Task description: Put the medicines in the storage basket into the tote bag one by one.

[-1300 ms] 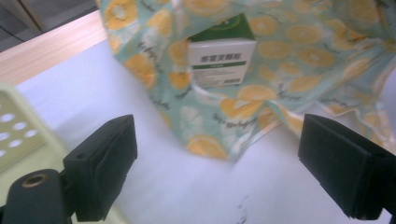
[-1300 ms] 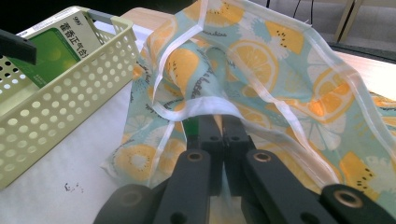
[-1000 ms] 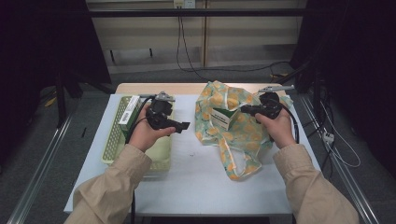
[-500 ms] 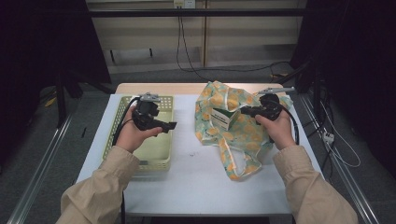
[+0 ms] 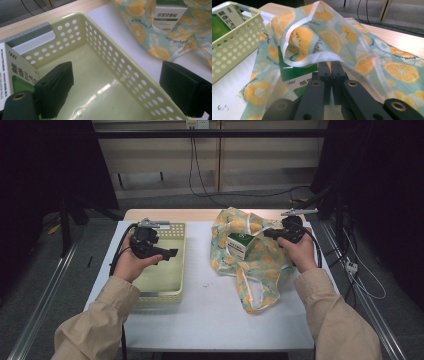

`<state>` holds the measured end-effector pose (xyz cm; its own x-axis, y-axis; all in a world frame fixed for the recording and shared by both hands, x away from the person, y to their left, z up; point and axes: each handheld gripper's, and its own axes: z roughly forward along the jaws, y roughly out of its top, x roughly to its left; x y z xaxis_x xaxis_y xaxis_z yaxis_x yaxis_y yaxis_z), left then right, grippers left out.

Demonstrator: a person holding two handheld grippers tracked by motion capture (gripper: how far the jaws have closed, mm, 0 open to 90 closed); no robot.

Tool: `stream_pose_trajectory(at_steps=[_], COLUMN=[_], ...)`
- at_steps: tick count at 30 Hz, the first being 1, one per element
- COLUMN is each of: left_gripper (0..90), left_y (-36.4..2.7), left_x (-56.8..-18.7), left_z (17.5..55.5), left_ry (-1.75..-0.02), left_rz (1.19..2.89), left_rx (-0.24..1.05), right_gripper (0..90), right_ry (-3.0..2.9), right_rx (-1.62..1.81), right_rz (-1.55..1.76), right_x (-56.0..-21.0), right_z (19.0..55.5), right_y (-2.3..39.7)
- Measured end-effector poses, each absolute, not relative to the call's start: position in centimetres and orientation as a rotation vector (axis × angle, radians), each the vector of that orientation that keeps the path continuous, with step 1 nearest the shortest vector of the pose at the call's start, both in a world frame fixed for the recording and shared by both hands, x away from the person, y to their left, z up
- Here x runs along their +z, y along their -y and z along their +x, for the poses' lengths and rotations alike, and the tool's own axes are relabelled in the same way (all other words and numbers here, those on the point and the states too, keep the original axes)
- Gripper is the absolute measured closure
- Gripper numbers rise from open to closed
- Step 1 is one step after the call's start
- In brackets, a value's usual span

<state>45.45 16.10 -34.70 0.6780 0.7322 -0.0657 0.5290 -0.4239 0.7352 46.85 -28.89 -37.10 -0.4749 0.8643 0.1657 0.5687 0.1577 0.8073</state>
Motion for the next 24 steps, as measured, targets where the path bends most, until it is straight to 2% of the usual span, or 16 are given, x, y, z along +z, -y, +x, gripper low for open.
stream_pose_trajectory(at_steps=[4, 6, 8, 11, 15, 19, 24], left_gripper=[11.9, 11.9, 11.9, 11.9, 11.9, 11.9, 11.9], left_y=[-16.7, -16.8, -17.0, -17.2, -17.4, -17.4, -17.6], left_x=[-35.0, -35.1, -35.2, -35.2, -35.2, -35.3, -35.4], left_z=[45.5, 45.5, 45.6, 45.6, 45.6, 45.6, 45.7], left_ry=[-0.971, -0.98, -0.987, -0.988, -0.989, -0.998, -1.003], left_rz=[2.137, 2.132, 2.131, 2.124, 2.125, 2.117, 2.126], left_rx=[0.346, 0.336, 0.346, 0.344, 0.347, 0.345, 0.34], right_gripper=[85.7, 72.8, 64.3, 40.5, 27.7, 24.5, 27.7], right_ry=[-2.104, -2.103, -2.112, -2.122, -2.169, -2.212, -2.206], right_rx=[1.237, 1.232, 1.218, 1.175, 1.114, 0.968, 0.886], right_rz=[1.389, 1.394, 1.4, 1.397, 1.362, 1.332, 1.349], right_x=[-37.8, -38.2, -38.4, -38.7, -39.5, -41.0, -42.7], right_z=[47.7, 47.9, 47.9, 48.0, 47.9, 48.0, 48.3], right_y=[28.9, 28.7, 28.5, 28.3, 28.2, 28.3, 28.8])
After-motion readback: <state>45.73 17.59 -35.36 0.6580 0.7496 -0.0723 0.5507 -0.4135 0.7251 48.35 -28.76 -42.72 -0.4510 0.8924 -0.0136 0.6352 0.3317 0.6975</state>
